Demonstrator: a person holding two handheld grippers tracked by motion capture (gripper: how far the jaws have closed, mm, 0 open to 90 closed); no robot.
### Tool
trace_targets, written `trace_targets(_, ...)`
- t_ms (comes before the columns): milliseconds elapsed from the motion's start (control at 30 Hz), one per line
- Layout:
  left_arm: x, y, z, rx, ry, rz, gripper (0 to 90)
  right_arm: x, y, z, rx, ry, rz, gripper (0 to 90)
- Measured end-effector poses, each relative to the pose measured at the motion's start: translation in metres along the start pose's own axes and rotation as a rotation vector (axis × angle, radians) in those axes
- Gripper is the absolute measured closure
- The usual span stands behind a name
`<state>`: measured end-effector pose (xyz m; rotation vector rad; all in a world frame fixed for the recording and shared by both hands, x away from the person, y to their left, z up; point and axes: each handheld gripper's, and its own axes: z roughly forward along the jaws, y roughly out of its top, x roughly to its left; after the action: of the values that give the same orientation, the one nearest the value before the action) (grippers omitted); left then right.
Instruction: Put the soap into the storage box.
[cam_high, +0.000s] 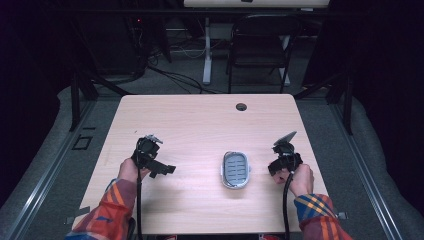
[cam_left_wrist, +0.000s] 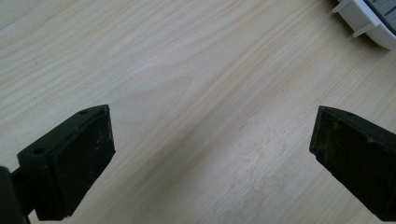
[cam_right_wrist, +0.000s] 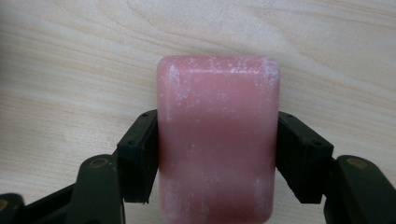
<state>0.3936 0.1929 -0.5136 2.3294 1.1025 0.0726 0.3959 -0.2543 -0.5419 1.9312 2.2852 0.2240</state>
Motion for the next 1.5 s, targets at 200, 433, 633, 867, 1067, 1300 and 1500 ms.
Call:
trace_targets(200, 0.0, 0.0, 0.0, -0.001, 0.002, 0.001, 0.0, 0.0, 0.001, -0.001, 0.014, -0.009, -0.024, 37.1)
trace_targets(433, 0.001, 0.0, -0.001, -0.005, 0.003, 0.0, 0.0, -0.001, 0.001, -0.009, -0.002, 0.001, -0.042, 37.2)
trace_targets(633, 0.0, 0.0, -0.001, -0.003, 0.002, -0.001, 0.0, -0.003, 0.001, -0.015, -0.004, 0.002, -0.061, 37.2)
trace_targets(867, 0.0, 0.0, 0.0, -0.001, 0.001, 0.001, 0.0, -0.003, 0.001, -0.025, -0.048, 0.012, -0.056, 37.2)
trace_targets(1067, 0.0, 0.0, 0.0, 0.001, -0.001, 0.001, 0.0, 0.0, 0.001, -0.035, -0.042, 0.019, -0.104, 37.3)
trace_targets(1300, 0.001, 0.0, -0.001, -0.006, 0.002, -0.002, 0.0, 0.007, 0.001, -0.041, -0.039, 0.023, -0.145, 37.3)
trace_targets(1500, 0.0, -0.001, -0.002, -0.011, 0.006, -0.005, 0.0, 0.015, 0.0, -0.046, -0.058, 0.027, -0.16, 37.3)
